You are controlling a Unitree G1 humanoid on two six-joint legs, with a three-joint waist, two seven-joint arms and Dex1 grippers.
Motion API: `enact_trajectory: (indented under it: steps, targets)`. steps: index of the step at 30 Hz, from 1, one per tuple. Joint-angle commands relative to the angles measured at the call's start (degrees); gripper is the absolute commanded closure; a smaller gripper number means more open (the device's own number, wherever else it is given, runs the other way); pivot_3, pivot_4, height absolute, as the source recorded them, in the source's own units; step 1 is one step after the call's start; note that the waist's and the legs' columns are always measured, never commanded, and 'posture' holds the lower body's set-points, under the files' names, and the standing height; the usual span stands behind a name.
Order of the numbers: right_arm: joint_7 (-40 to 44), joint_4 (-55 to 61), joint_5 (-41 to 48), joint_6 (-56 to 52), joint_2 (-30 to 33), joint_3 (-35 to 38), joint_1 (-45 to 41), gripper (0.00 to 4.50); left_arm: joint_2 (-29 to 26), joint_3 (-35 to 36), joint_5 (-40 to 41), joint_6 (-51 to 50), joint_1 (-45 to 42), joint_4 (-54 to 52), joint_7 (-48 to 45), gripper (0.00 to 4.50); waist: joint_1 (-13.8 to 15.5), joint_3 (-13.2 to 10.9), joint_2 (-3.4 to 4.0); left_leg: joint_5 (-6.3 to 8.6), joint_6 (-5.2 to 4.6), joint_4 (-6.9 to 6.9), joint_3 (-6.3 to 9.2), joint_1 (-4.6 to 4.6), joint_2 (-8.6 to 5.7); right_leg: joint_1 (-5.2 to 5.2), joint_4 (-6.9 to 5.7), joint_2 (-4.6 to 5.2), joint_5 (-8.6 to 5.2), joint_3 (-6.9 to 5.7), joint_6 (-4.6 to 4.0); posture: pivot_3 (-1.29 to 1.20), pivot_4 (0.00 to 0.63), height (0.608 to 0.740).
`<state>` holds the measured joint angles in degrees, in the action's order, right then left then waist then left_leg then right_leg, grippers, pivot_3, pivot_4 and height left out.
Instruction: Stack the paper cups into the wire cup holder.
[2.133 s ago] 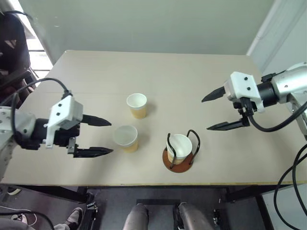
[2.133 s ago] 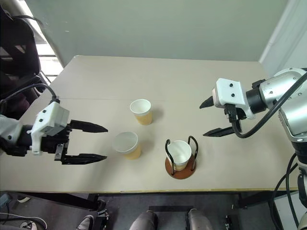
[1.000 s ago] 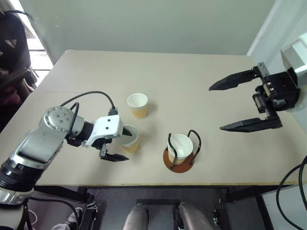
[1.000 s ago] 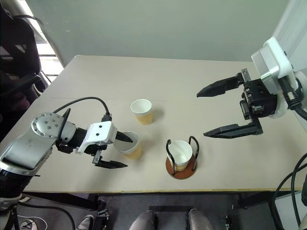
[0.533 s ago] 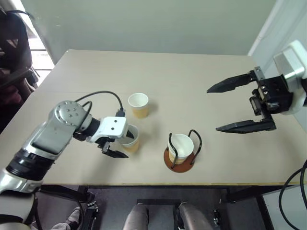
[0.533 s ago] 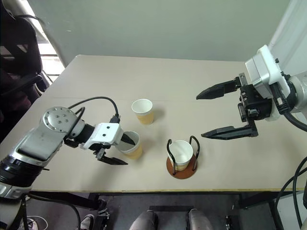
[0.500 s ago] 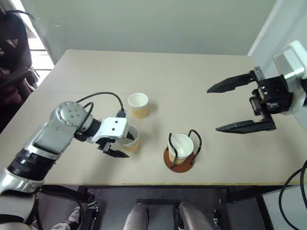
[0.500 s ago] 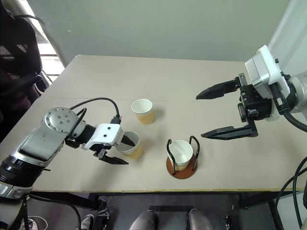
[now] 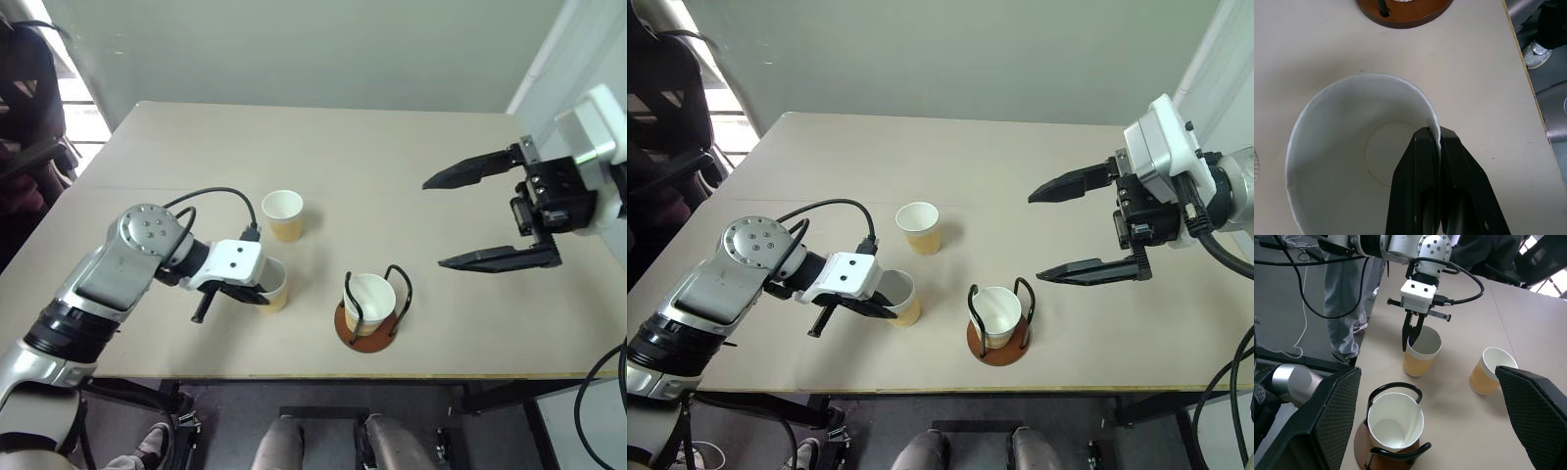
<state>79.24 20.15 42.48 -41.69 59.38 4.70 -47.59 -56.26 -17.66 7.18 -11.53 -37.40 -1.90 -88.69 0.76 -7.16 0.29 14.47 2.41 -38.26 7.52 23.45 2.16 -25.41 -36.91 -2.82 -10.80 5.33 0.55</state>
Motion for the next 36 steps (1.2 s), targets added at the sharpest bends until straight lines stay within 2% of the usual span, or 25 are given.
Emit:
enact_trajectory:
  steps: [1, 6, 14, 17, 21, 25, 30, 33, 36]
  targets:
    - [-0.3, 0.3, -0.6, 0.6, 1.9, 0.8, -0.7, 0.00, 1.5, 4.8, 6.1, -2.6, -4.5, 0.3, -1.7, 4.45, 0.1, 0.0, 0.00, 0.00, 0.00, -0.01, 0.00, 0.01, 0.00, 0.00, 0.00, 0.00, 0.02, 0.00, 0.03, 0.00, 0.150, 0.740]
    - [-1.4, -1.8, -3.2, 2.3, 2.9, 0.6, -1.7, 0.00, 5.6, 8.5, 14.1, -6.0, -18.3, 6.7, -3.6, 4.45, 0.8, 0.0, -0.04, -0.01, -0.02, -0.29, 0.12, 0.21, 0.00, -0.03, 0.00, 0.01, 0.05, -0.11, 0.07, 0.00, 0.150, 0.740]
    - [-2.2, -3.2, -6.1, 4.9, 6.8, 2.9, -1.0, 0.00, 12.5, 1.1, 23.9, -0.2, -39.1, 21.0, -3.8, 4.45, 0.9, 0.0, -0.02, 0.18, -0.39, -0.67, 0.07, 0.48, -0.10, -0.05, 0.17, 0.11, 0.26, 0.05, 0.52, 0.00, 0.150, 0.740]
    - [-3.7, -4.3, -7.7, 5.8, 8.5, 3.9, -1.3, 0.00, 13.2, -4.0, 30.6, 0.7, -40.7, 20.3, -3.8, 4.45, 1.0, 0.0, -0.01, 0.25, -0.50, -0.79, 0.02, 0.62, -0.14, -0.07, 0.31, 0.15, 0.37, 0.14, 0.72, 0.00, 0.150, 0.740]
    - [-2.8, -3.7, -7.0, 5.6, 12.3, 7.3, 0.1, 0.00, 14.7, -10.9, 34.4, 3.7, -42.0, 20.7, -3.8, 4.45, 1.0, 0.0, 0.02, 0.27, -0.57, -0.81, -0.13, 0.63, -0.25, -0.06, 0.48, 0.14, 0.36, 0.59, 1.10, 0.00, 0.150, 0.740]
    - [2.0, 1.0, -0.9, -0.2, 17.2, 16.9, 6.9, 0.00, 16.2, -15.5, 36.2, 6.7, -43.5, 22.1, -3.8, 4.45, 1.5, 0.0, 0.02, 0.38, -0.76, -0.87, -0.35, 0.77, -0.38, -0.06, 0.71, 0.10, 0.31, 0.91, 1.45, 0.00, 0.150, 0.740]
    - [6.1, 7.3, -0.8, -9.4, 20.3, 32.3, 20.7, 0.00, 17.1, -20.8, 39.1, 10.2, -45.5, 23.4, -3.8, 4.45, 2.0, 0.0, 0.04, 0.59, -0.91, -1.18, -0.55, 1.00, -0.45, -0.01, 1.00, 0.16, 0.18, 1.12, 1.79, 0.00, 0.150, 0.740]
    - [4.1, 10.3, 0.5, -12.5, 20.0, 36.7, 23.4, 0.00, 17.2, -24.5, 41.4, 12.1, -46.9, 23.3, -3.8, 4.45, 2.0, -0.1, 0.08, 0.75, -0.91, -1.62, -0.76, 1.07, -0.46, -0.01, 0.97, 0.19, 0.14, 1.21, 1.90, 0.00, 0.150, 0.740]
    - [1.9, 13.1, 1.9, -14.6, 19.4, 38.8, 25.1, 0.00, 17.1, -29.3, 44.0, 14.4, -48.7, 22.2, -3.8, 4.45, 2.0, -0.1, 0.08, 1.15, -1.48, -1.88, -0.88, 1.06, -0.43, 0.06, 0.97, 0.23, 0.18, 1.25, 1.99, 0.00, 0.150, 0.740]
